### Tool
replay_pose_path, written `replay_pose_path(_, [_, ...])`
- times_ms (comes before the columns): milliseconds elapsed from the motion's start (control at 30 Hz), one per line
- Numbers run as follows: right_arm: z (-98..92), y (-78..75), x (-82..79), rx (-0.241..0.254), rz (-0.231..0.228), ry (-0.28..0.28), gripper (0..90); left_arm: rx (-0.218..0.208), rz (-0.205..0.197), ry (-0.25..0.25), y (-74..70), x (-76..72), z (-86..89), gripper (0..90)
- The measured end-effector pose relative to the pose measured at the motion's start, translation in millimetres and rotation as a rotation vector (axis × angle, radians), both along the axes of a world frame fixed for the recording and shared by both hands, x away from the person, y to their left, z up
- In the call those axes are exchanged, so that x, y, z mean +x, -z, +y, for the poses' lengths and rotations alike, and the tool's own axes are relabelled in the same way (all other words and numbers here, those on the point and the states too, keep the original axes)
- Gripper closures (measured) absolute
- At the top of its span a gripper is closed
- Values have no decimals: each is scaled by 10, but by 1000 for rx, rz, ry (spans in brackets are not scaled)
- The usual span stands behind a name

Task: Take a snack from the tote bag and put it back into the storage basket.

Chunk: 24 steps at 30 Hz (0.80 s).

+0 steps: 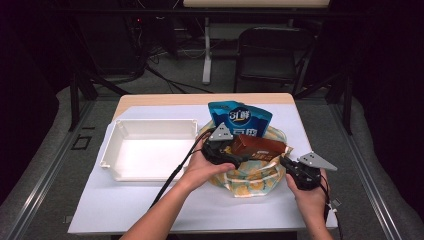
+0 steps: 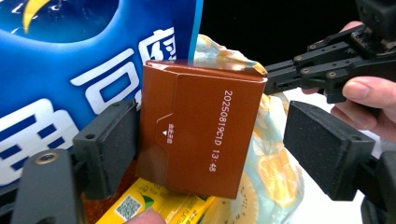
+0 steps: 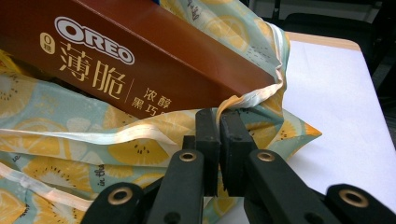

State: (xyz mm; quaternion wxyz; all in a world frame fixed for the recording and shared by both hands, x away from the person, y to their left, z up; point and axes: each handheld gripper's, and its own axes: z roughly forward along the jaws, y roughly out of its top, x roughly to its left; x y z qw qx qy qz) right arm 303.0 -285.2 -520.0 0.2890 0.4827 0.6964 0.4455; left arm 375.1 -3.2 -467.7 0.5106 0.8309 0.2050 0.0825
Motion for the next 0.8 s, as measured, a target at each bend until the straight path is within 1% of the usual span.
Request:
replay_pose_path(67, [0, 5, 0, 5, 0, -1, 878, 9, -10, 4, 7, 3, -24, 204])
replay_pose_path(100, [-4, 7, 1, 5, -1, -3, 877, 20, -9, 7, 11, 9, -34, 216])
replay_pose_path(133, [-7, 9, 1, 5, 0, -3, 878, 27, -17, 2, 17, 9, -39, 225])
replay_pose_path(167, [-9, 9, 0, 1, 2, -1, 878, 30, -32, -7, 28, 8, -46, 248])
replay_pose_path(200, [-9, 12, 0, 3, 0, 0, 878, 32, -31, -7, 35, 13, -48, 278])
replay_pose_path(233, [-11, 10, -1, 1, 2, 1, 878, 30, -36, -7, 36, 15, -42, 342])
replay_pose_path(267, [-13, 10, -2, 0, 2, 2, 878, 23, -42, -6, 35, 16, -33, 342])
replay_pose_path(300, [-16, 9, -2, 1, 3, 0, 878, 6, -38, 12, 33, 19, -17, 376])
replay_pose_path(333, [-18, 11, -2, 7, 0, 5, 878, -1, -41, 23, 30, 21, -6, 402])
replay_pose_path(367, [-28, 9, -2, 3, 3, 4, 878, -9, -43, 41, 22, 13, 8, 419])
replay_pose_path(400, [-37, 11, -2, 8, 2, 6, 878, -14, -50, 57, 17, -1, 16, 436])
replay_pose_path(433, [-42, 14, -2, 8, 1, 8, 879, -10, -61, 69, 14, -20, 19, 447])
replay_pose_path(467, [-54, 7, -7, -1, 7, 7, 880, -4, -70, 78, 11, -34, 26, 454])
replay_pose_path(500, [-53, 8, -8, 9, 4, 4, 880, -7, -78, 82, 11, -43, 34, 461])
replay_pose_path(533, [-54, 8, -9, 8, 3, 3, 879, -17, -80, 89, 12, -52, 56, 466])
replay_pose_path(600, [-49, 7, -13, 8, 0, 1, 881, -39, -67, 89, 16, -52, 105, 472])
replay_pose_path(667, [-40, 8, -11, -7, 7, 17, 888, -58, -54, 81, 20, -53, 165, 474])
replay_pose_path(700, [-41, 9, -10, -10, 11, 22, 891, -67, -54, 79, 20, -62, 193, 475])
replay_pose_path(800, [-33, 22, -5, -8, 18, 33, 895, -76, -65, 80, 0, -104, 273, 477])
